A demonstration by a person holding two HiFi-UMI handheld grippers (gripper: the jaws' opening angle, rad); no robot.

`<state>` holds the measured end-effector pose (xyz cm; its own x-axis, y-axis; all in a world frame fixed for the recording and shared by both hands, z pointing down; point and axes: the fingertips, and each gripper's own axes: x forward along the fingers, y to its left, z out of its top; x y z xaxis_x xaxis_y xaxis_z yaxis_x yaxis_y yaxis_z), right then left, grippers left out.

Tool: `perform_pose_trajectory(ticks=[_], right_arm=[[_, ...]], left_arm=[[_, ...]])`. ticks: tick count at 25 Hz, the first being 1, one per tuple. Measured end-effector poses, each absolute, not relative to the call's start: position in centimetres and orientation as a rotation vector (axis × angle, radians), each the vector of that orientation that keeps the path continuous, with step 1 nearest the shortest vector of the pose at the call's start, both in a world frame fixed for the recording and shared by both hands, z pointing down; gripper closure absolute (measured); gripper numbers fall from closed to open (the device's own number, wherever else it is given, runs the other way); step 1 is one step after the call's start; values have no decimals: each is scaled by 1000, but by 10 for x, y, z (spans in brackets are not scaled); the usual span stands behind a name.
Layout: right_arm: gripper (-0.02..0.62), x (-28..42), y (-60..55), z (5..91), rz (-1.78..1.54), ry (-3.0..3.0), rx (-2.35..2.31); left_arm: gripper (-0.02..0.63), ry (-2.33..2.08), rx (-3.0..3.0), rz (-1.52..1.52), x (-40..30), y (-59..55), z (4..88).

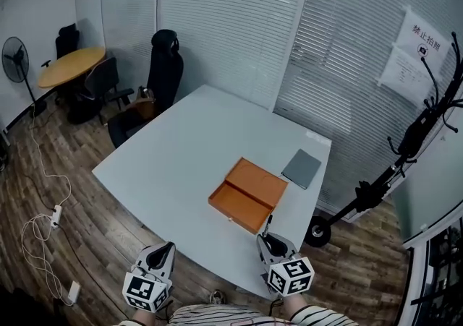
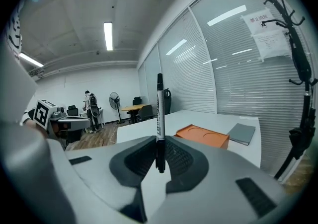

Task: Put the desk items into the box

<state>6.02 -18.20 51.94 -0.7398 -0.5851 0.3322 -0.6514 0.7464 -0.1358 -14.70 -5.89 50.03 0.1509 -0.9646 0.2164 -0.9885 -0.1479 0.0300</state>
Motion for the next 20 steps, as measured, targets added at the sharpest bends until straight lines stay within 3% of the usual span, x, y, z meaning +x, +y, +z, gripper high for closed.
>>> perform_pose_trajectory(ticks=[20], right_arm=[[531, 32, -275, 545, 265, -2530, 1105]], left_arm=[[584, -1668, 2438, 233, -159, -197, 509]])
